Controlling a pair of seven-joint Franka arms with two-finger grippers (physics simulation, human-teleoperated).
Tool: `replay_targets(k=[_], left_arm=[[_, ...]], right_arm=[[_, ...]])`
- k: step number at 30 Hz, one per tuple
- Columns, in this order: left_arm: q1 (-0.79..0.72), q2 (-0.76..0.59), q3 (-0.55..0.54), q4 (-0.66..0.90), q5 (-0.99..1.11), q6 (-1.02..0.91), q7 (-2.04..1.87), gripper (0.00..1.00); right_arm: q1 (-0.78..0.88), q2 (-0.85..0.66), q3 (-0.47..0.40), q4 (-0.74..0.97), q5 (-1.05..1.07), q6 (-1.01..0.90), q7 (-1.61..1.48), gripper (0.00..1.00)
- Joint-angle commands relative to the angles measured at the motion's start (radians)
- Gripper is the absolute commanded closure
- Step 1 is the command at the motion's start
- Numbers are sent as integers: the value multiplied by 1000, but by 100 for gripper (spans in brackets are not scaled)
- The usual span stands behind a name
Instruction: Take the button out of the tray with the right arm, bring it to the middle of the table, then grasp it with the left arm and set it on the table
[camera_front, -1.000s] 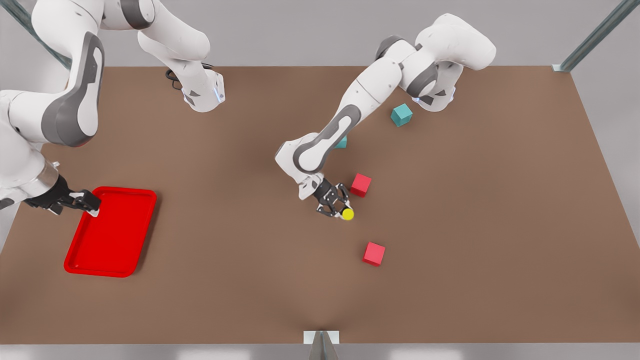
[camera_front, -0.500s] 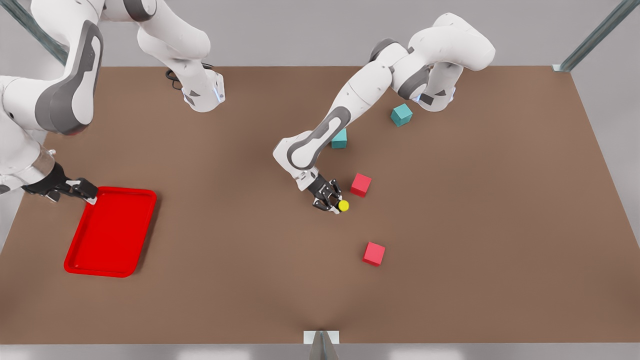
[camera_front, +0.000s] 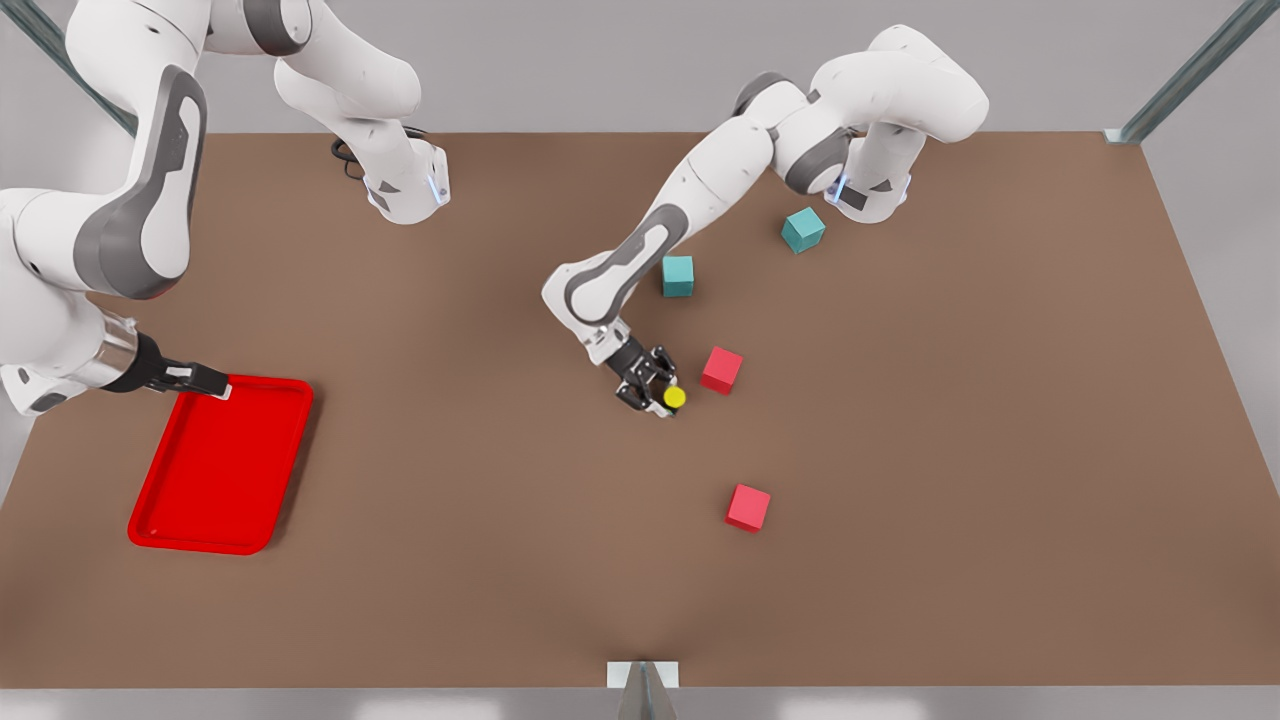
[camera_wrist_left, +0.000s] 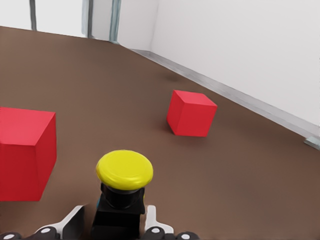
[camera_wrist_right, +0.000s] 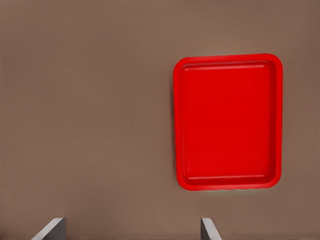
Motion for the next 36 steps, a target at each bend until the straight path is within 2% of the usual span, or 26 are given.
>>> replay_targets(k=[1, 7, 13, 16, 17, 19, 21, 24, 25, 27, 28, 29, 30, 31, 32, 33, 36], left_arm=[[-4, -5, 0, 0, -5, -12, -20, 0], [-8, -29, -1, 0, -12, -41, -6, 0], [-125, -74, -20, 5, -115, -143, 25, 0], [-120, -160, -138, 12, -143, -199, 75, 0], [-120, -210, -141, 16, -187, -212, 117, 0], [-8, -354, -141, 60, -325, -178, 365, 0], [189, -469, -141, 80, -448, -101, 710, 0], [548, -609, -141, 80, -768, -35, 1303, 0], [666, -637, -139, 74, -842, -38, 1492, 0], [828, -632, -159, 65, -845, -34, 1825, 0], [925, -629, -238, 59, -847, -40, 2088, 0], [877, -638, -129, 60, -851, -77, 2364, 0], [872, -660, -40, 66, -957, -135, 2611, 0], [868, -747, 157, 45, -1239, -248, 2696, 0], [906, -940, 132, -203, -1230, -189, 2699, 0], [895, -1095, 115, -443, -1154, 43, 2696, 0], [892, -1059, 100, -451, -1101, 23, 2682, 0]], right_arm=[[1, -1, 0, 0, 2, -21, 26, 0], [4, -1, 0, -1, 2, -23, 26, 0], [4, -1, 0, -3, 2, -24, 26, 0], [12, 11, 9, 0, 1, -24, 26, 0], [1, 13, 9, 0, 2, -24, 26, 0], [3, 13, 9, 0, 2, -24, 26, 0], [6, 13, 9, 2, 2, -24, 26, 0], [3, 13, 9, 0, 2, -24, 26, 0], [1, 13, 9, 0, 2, -24, 26, 0], [3, 13, 9, 0, 2, -24, 26, 0], [4, 13, 9, 0, 1, -26, 26, 0], [4, 13, 9, 0, 1, -24, 26, 0], [4, 13, 9, 0, 1, -26, 26, 0], [3, 13, 9, 0, 1, -26, 26, 0], [3, 13, 9, 0, 1, -26, 26, 0], [0, 13, 9, 2, 1, -26, 26, 0], [-2, 11, 9, 0, 2, -26, 24, 0]])
